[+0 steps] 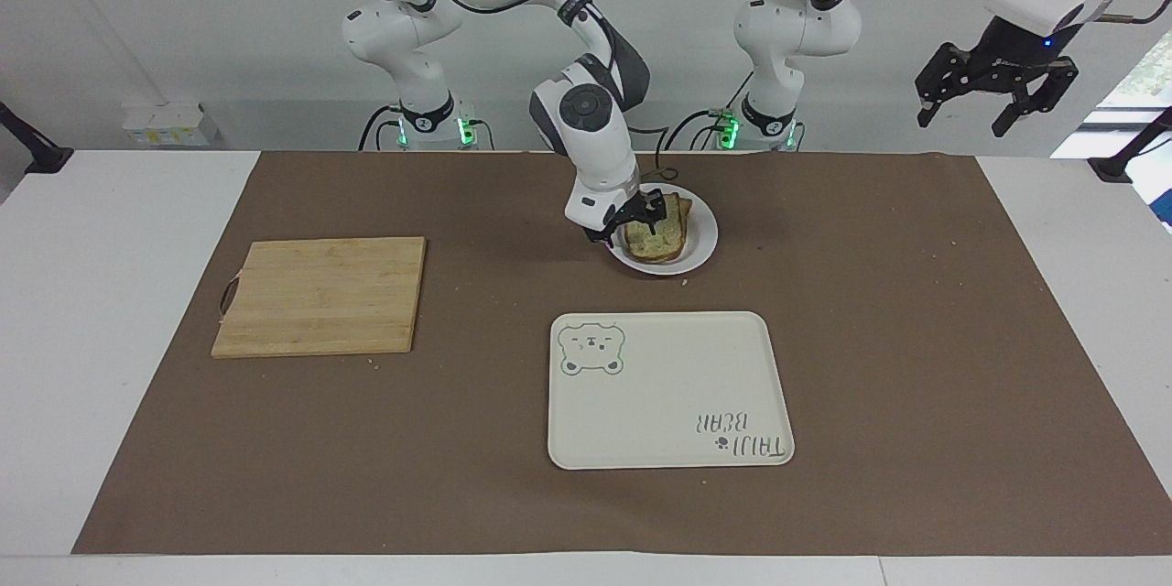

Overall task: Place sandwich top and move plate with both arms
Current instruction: 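Lower the toast onto the egg toast and open the right gripper, then withdraw the right gripper to the board while the left gripper reaches in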

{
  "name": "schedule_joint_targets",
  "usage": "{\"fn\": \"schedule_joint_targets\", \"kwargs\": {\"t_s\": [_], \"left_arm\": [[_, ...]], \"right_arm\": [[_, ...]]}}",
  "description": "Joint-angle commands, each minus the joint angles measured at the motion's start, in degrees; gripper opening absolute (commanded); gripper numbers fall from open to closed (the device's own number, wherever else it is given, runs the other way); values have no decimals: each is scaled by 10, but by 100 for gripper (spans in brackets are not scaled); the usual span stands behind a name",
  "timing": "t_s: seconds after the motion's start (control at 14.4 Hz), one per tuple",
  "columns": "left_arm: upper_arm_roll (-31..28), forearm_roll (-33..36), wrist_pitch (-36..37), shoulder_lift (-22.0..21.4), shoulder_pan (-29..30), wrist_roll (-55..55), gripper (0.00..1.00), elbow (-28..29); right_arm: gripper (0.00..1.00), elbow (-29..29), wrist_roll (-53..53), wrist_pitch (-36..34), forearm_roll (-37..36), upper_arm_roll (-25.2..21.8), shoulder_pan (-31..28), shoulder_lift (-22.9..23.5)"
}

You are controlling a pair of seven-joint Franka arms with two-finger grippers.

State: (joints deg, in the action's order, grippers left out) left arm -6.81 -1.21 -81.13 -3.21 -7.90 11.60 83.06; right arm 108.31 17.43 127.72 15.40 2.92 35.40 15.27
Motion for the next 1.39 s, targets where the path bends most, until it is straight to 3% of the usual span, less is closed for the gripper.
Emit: {"fn": "schedule_joint_targets", "kwargs": {"t_s": [0.0, 0.14, 0.42, 0.84, 0.9, 1.04, 1.32], "left_arm": [[-2, 4, 4, -12, -4, -4, 100, 12], [-3, 3, 4, -12, -4, -4, 100, 12], [-2, 3, 5, -12, -4, -4, 100, 12], [0, -1, 24, -18, -3, 1, 100, 25], [0, -28, 17, -23, -4, 5, 100, 37], [-2, -88, -28, -39, -4, 6, 100, 88], [6, -158, -166, -83, -27, 7, 100, 260]], "right_arm": [[100, -5, -13, -27, -60, 1, -37, -36], [100, -10, -16, -36, -100, 2, -74, -64], [100, -81, -26, -135, -124, -2, -132, -75], [100, -88, -39, -184, -159, 0, -226, -151], [100, -90, -63, -197, -159, -1, -242, -159], [100, -98, -89, -222, -159, -3, -274, -175], [100, -145, -89, -299, -160, -10, -310, -181]]}}
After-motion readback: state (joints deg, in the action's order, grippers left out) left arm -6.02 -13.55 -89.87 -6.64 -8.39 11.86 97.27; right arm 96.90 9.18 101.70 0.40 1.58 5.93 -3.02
